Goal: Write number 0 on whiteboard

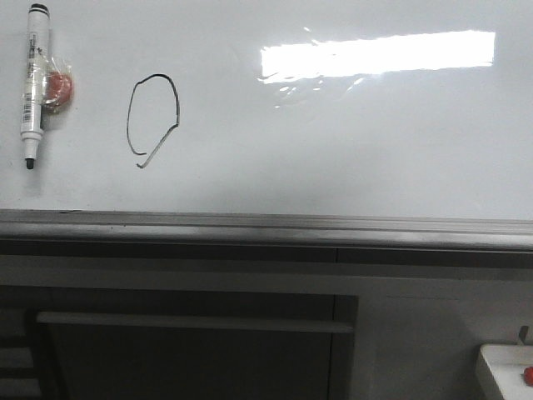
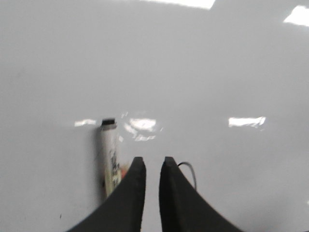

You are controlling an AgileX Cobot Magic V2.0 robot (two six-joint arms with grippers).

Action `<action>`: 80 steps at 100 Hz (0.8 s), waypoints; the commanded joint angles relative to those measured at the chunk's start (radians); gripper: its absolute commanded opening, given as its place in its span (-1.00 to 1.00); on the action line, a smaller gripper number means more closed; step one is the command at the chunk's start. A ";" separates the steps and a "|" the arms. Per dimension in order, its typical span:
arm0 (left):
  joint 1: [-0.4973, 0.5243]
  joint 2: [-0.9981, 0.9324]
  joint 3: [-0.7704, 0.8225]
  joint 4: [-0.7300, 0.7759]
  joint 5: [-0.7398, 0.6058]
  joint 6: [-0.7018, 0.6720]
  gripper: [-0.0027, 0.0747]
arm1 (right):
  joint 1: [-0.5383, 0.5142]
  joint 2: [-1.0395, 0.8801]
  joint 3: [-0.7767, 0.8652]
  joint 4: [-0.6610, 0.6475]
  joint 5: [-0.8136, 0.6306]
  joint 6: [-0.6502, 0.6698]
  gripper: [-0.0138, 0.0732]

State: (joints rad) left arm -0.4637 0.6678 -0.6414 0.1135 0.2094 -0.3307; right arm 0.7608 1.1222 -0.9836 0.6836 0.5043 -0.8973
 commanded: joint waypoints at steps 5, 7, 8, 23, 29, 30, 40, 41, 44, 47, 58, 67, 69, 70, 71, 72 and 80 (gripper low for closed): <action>-0.036 -0.176 -0.023 0.043 -0.031 0.103 -0.98 | -0.006 -0.149 0.057 0.027 -0.159 0.004 -0.80; -0.041 -0.203 -0.021 0.048 -0.024 0.121 -0.98 | -0.006 -0.173 0.079 0.027 -0.182 0.004 -0.80; -0.041 -0.212 -0.017 0.051 -0.019 0.126 -0.98 | -0.006 -0.182 0.094 0.027 -0.190 0.004 -0.80; -0.048 -0.394 0.062 0.063 0.002 0.199 -0.98 | -0.004 -0.371 0.276 0.027 -0.343 0.004 -0.80; -0.048 -0.466 0.115 0.069 0.002 0.199 -0.98 | -0.004 -0.456 0.359 0.027 -0.378 0.004 -0.80; -0.048 -0.473 0.121 0.069 0.002 0.199 -0.98 | -0.004 -0.465 0.368 0.027 -0.383 0.004 -0.80; -0.048 -0.573 0.214 0.071 -0.002 0.201 -0.98 | -0.004 -0.594 0.491 0.027 -0.403 0.004 -0.80; -0.048 -0.578 0.226 0.071 -0.002 0.201 -0.98 | -0.004 -0.602 0.508 0.027 -0.403 0.004 -0.80; -0.048 -0.600 0.252 0.073 -0.007 0.201 -0.98 | -0.004 -0.632 0.541 0.027 -0.405 0.004 -0.80; -0.048 -0.624 0.276 0.082 -0.009 0.201 -0.98 | -0.004 -0.668 0.572 0.027 -0.405 0.004 -0.80; -0.048 -0.674 0.361 0.137 -0.031 0.201 -0.98 | -0.004 -0.760 0.692 0.027 -0.429 0.004 -0.80; -0.048 -0.690 0.400 0.160 -0.058 0.201 -0.98 | -0.004 -0.817 0.768 0.027 -0.471 0.004 -0.80; -0.048 -0.691 0.405 0.160 -0.061 0.201 -0.98 | -0.004 -0.827 0.781 0.027 -0.478 0.004 -0.80; -0.048 -0.691 0.405 0.160 -0.061 0.201 -0.98 | -0.004 -0.833 0.785 0.027 -0.480 0.004 -0.80; -0.048 -0.691 0.407 0.160 -0.061 0.201 -0.98 | -0.004 -0.836 0.791 0.027 -0.482 0.004 -0.80; -0.048 -0.691 0.407 0.160 -0.061 0.201 -0.98 | -0.004 -0.839 0.794 0.027 -0.482 0.004 -0.80; -0.048 -0.691 0.409 0.157 -0.061 0.201 -0.98 | -0.004 -0.859 0.809 0.027 -0.489 0.004 -0.80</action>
State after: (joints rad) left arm -0.5042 -0.0042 -0.2081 0.2625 0.2444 -0.1285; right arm 0.7604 0.2760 -0.1632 0.7017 0.1034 -0.8937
